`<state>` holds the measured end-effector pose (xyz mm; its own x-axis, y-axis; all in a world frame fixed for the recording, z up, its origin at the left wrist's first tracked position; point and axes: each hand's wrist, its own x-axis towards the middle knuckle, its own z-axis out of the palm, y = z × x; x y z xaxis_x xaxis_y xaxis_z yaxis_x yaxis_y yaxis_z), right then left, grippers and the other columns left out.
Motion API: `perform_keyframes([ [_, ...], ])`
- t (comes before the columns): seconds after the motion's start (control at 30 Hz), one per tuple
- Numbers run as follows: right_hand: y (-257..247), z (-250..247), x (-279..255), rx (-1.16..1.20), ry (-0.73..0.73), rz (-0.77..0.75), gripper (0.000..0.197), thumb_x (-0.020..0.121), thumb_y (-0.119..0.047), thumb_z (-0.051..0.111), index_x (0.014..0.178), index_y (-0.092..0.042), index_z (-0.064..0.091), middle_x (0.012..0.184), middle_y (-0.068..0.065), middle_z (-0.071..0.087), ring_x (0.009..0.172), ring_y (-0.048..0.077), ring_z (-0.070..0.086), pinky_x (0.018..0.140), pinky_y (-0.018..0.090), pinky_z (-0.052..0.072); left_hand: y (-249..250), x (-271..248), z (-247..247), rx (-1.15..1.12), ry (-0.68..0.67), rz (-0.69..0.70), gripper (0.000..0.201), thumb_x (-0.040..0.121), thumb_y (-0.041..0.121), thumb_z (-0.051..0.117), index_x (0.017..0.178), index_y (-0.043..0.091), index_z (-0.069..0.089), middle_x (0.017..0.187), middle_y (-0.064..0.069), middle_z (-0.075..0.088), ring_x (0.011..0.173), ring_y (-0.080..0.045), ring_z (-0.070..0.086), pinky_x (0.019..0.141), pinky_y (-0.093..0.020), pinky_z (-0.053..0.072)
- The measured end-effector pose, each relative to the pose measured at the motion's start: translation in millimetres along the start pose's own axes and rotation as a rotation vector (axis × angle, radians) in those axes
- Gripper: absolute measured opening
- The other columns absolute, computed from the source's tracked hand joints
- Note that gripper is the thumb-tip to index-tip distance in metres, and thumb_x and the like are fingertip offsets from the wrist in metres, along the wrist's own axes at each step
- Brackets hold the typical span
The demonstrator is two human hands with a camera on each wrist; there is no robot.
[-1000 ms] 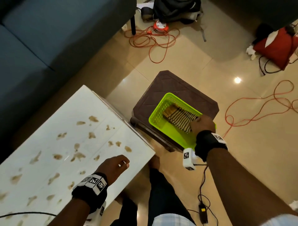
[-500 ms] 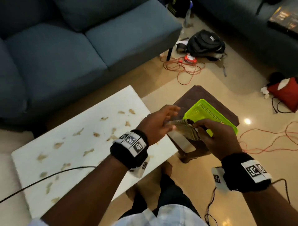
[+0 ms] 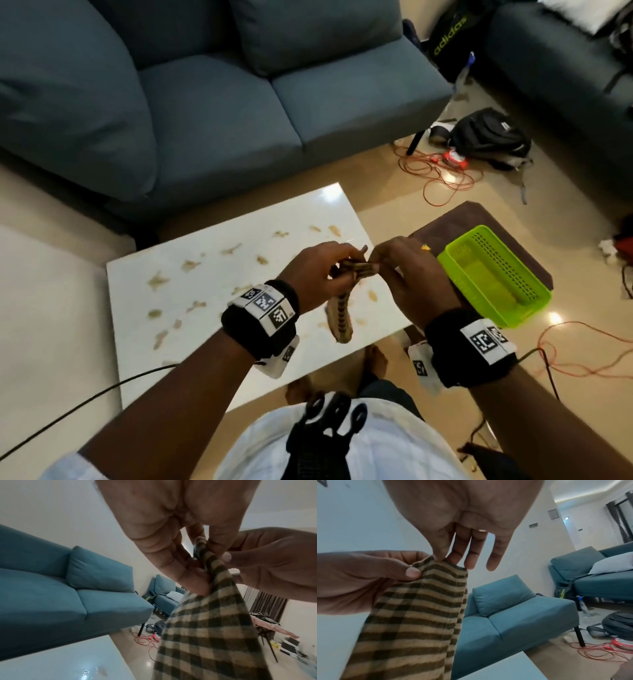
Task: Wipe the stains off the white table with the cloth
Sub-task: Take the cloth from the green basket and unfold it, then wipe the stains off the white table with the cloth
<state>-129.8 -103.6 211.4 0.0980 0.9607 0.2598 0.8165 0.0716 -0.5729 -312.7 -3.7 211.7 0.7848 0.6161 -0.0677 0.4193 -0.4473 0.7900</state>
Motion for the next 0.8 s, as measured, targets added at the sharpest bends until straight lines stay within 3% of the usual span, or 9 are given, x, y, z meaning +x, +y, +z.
perform_keyframes([
  [0.07, -3, 4, -1, 0.007, -0.072, -0.008, 0.015, 0.091, -0.004, 0.064, 0.097, -0.016, 0.059, 0.101, 0.0, 0.066, 0.093, 0.019, 0.055, 0.076, 0.036, 0.046, -9, -6, -4, 0.115, -0.021, 0.004, 0.029, 0.086, 0.029, 0.073, 0.111, 0.017, 0.067, 0.1, -0.002, 0.064, 0.088, -0.019, 0.06, 0.08, -0.04, 0.055],
  [0.17, -2, 3, -1, 0.034, -0.136, -0.036, 0.01, 0.094, -0.011, 0.057, 0.098, -0.02, 0.054, 0.111, 0.003, 0.069, 0.106, 0.025, 0.061, 0.085, 0.04, 0.051, -27, -17, -10, 0.405, -0.074, 0.009, 0.039, 0.078, 0.034, 0.08, 0.112, 0.022, 0.065, 0.123, -0.003, 0.054, 0.108, -0.023, 0.055, 0.082, -0.037, 0.054],
  [0.27, 8, 3, -2, -0.052, -0.202, -0.014, 0.004, 0.095, -0.017, 0.054, 0.097, -0.019, 0.054, 0.092, 0.003, 0.068, 0.082, 0.028, 0.062, 0.068, 0.038, 0.048, -47, -22, -11, 0.595, -0.01, -0.01, 0.02, 0.081, 0.031, 0.078, 0.099, 0.023, 0.073, 0.141, -0.003, 0.052, 0.129, -0.031, 0.047, 0.087, -0.046, 0.053],
  [0.33, 19, 6, -11, -0.11, -0.267, 0.049, 0.004, 0.096, -0.016, 0.056, 0.099, -0.019, 0.055, 0.081, 0.002, 0.065, 0.068, 0.027, 0.058, 0.059, 0.035, 0.042, -54, -25, -4, 0.524, -0.034, -0.116, 0.016, 0.09, 0.035, 0.067, 0.102, 0.025, 0.071, 0.128, -0.001, 0.06, 0.118, -0.028, 0.055, 0.084, -0.043, 0.05],
  [0.4, 36, 12, -24, -0.131, -0.331, 0.102, 0.007, 0.096, -0.019, 0.057, 0.102, -0.022, 0.055, 0.078, 0.003, 0.067, 0.065, 0.029, 0.06, 0.054, 0.036, 0.045, -62, -27, 15, 0.462, -0.16, -0.27, 0.021, 0.097, 0.04, 0.053, 0.11, 0.029, 0.066, 0.113, 0.0, 0.062, 0.106, -0.026, 0.06, 0.081, -0.038, 0.049],
  [0.53, 83, 27, -54, -0.106, -0.462, 0.214, 0.019, 0.093, -0.018, 0.063, 0.108, -0.03, 0.06, 0.079, 0.003, 0.073, 0.069, 0.031, 0.067, 0.054, 0.038, 0.052, -73, -39, 80, 0.387, -0.371, -0.373, 0.025, 0.1, 0.037, 0.047, 0.118, 0.031, 0.063, 0.118, -0.004, 0.063, 0.109, -0.028, 0.06, 0.081, -0.031, 0.044],
  [0.6, 111, 38, -73, -0.109, -0.568, 0.264, 0.018, 0.092, -0.019, 0.064, 0.107, -0.028, 0.066, 0.081, 0.008, 0.074, 0.072, 0.034, 0.068, 0.054, 0.038, 0.051, -78, -45, 115, 0.349, -0.446, -0.409, 0.027, 0.1, 0.035, 0.046, 0.122, 0.031, 0.061, 0.12, -0.005, 0.062, 0.11, -0.031, 0.061, 0.083, -0.034, 0.048],
  [0.67, 145, 48, -90, -0.103, -0.692, 0.295, 0.015, 0.091, -0.025, 0.059, 0.104, -0.029, 0.066, 0.084, 0.007, 0.074, 0.075, 0.035, 0.068, 0.057, 0.041, 0.052, -83, -43, 150, 0.281, -0.471, -0.462, 0.028, 0.1, 0.034, 0.045, 0.124, 0.033, 0.06, 0.12, -0.005, 0.062, 0.11, -0.031, 0.061, 0.086, -0.038, 0.051],
  [0.8, 214, 76, -97, -0.065, -0.902, 0.375, 0.012, 0.092, -0.029, 0.057, 0.101, -0.036, 0.06, 0.088, -0.001, 0.071, 0.081, 0.027, 0.067, 0.064, 0.038, 0.049, -103, -25, 207, 0.044, -0.461, -0.62, 0.023, 0.097, 0.032, 0.047, 0.114, 0.03, 0.062, 0.115, -0.002, 0.069, 0.106, -0.025, 0.063, 0.082, -0.028, 0.044],
])
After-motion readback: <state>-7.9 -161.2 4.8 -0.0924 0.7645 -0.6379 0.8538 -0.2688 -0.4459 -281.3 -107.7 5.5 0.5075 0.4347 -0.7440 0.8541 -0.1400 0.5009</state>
